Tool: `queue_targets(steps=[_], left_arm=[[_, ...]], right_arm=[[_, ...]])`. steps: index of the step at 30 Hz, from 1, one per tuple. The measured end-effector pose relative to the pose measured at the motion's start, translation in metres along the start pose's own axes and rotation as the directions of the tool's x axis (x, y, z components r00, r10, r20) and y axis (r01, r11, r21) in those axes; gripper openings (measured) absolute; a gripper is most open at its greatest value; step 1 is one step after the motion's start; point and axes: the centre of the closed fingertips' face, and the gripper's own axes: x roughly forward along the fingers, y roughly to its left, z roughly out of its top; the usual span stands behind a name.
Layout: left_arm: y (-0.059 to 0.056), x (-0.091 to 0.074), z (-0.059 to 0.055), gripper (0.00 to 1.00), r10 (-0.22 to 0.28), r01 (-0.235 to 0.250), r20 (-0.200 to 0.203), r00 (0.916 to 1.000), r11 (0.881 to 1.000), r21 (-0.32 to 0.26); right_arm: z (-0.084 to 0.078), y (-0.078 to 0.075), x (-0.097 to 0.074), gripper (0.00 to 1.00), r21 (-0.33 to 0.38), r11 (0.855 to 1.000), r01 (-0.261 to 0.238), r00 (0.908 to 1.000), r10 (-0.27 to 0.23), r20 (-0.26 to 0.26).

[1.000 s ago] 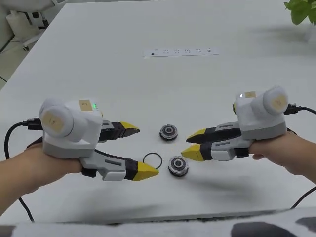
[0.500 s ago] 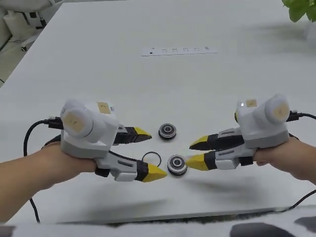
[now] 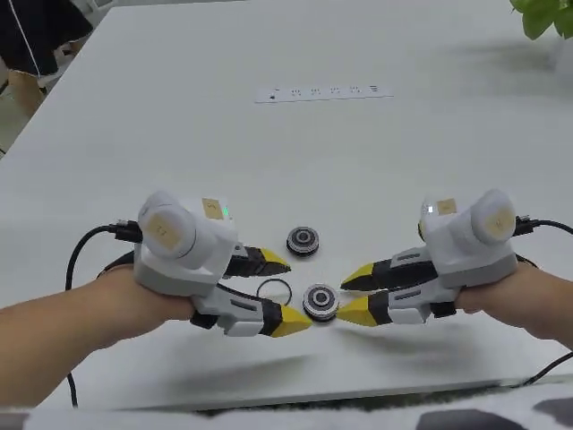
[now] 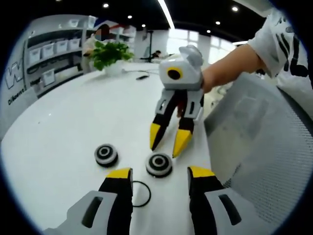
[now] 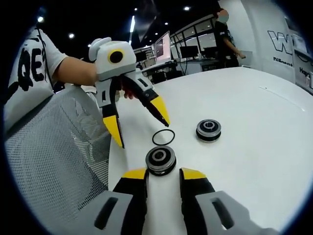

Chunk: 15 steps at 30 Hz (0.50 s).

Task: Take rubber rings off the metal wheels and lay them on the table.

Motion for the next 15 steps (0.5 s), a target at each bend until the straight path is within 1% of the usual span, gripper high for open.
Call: queue_targets(steps=[3,7,15], left_arm=[[-0.001,0.003,-0.001,0.43,-0.007,0.007,-0.010,0.9999,1.000,0.010],[-0.003,0.009,0.000,0.38,-0.017,0.018,-0.016,0.9997,1.000,0.019],[-0.003,0.018,0.001,0.33,-0.025,0.025,-0.014,0.9996,1.000,0.000]], right_arm=[[-0.004,-0.001,0.002,0.20,-0.014,1.000,-0.001,0.9999,0.001,-0.012],[-0.006,-0.002,0.002,0.17,-0.019,1.000,-0.002,0.9999,0.002,-0.013],[-0.007,-0.003,0.005,0.13,-0.034,0.999,0.000,0.9999,0.000,-0.013]])
